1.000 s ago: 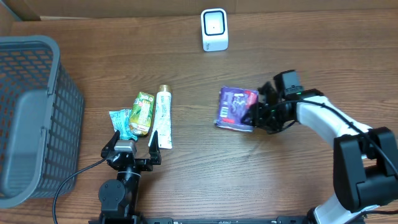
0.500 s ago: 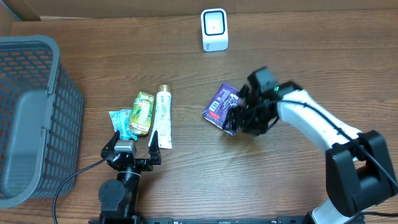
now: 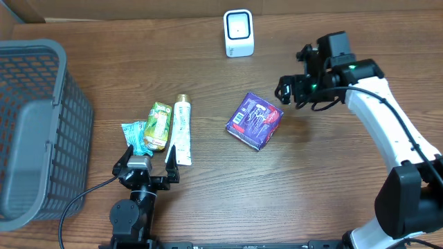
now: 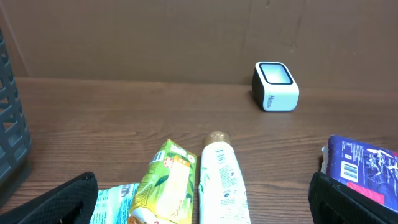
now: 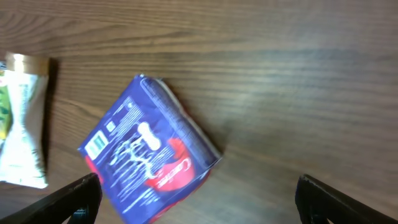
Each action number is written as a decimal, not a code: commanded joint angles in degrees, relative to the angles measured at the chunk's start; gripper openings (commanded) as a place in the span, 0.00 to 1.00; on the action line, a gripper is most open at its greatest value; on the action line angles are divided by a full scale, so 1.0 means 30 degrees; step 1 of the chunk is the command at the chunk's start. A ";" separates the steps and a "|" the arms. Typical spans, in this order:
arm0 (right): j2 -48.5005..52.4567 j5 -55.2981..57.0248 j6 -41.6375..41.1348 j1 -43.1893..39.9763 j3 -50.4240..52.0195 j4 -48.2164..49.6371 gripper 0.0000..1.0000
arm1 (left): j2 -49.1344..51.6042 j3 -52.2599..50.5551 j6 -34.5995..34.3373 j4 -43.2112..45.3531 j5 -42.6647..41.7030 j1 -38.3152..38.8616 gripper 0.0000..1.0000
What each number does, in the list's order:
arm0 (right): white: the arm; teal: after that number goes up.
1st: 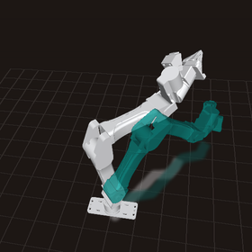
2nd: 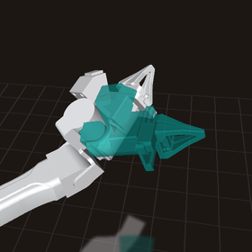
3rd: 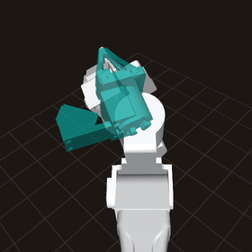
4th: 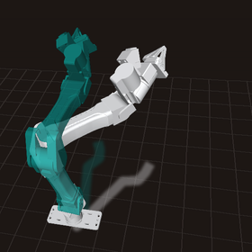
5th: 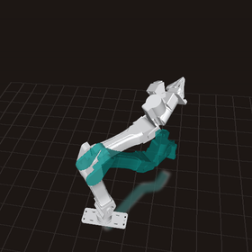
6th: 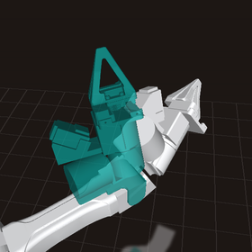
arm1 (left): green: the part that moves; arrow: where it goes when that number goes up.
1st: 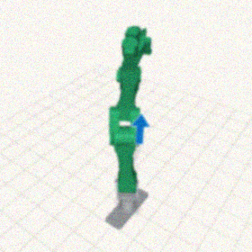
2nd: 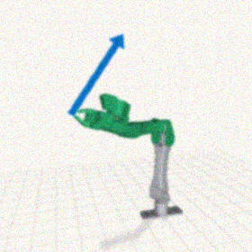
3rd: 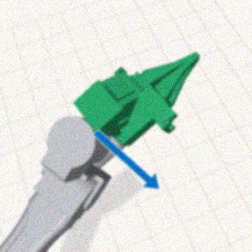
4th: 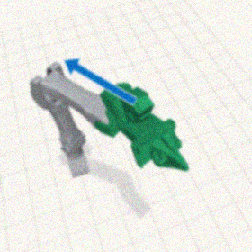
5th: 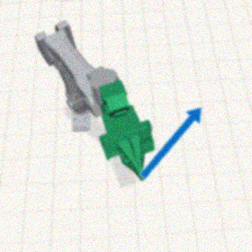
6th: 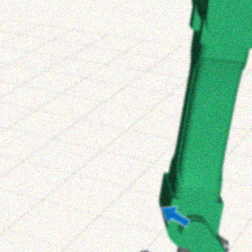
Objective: Scan the item barcode
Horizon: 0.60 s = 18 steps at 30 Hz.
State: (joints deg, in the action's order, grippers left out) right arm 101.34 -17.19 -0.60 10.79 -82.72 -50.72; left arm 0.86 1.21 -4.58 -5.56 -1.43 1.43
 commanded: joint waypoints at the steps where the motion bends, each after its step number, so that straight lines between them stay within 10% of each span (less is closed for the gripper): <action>1: 0.1005 -0.0532 0.2645 0.0153 -0.0379 0.0357 1.00 | -0.0204 -0.0160 -0.0335 0.0073 0.0131 -0.0146 0.99; 11: 0.4211 -0.4583 0.4437 0.0168 -0.0379 0.0474 0.96 | -0.0204 -0.0160 -0.0335 0.0073 0.0131 -0.0146 1.00; 18: 0.4860 -0.5362 0.3745 0.1107 0.0313 0.0561 0.56 | -0.0204 -0.0160 -0.0335 0.0073 0.0131 -0.0146 1.00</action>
State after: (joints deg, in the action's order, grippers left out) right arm 115.83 -30.50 11.27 12.14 -82.67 -50.02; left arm 0.86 1.21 -4.58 -5.56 -1.43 1.43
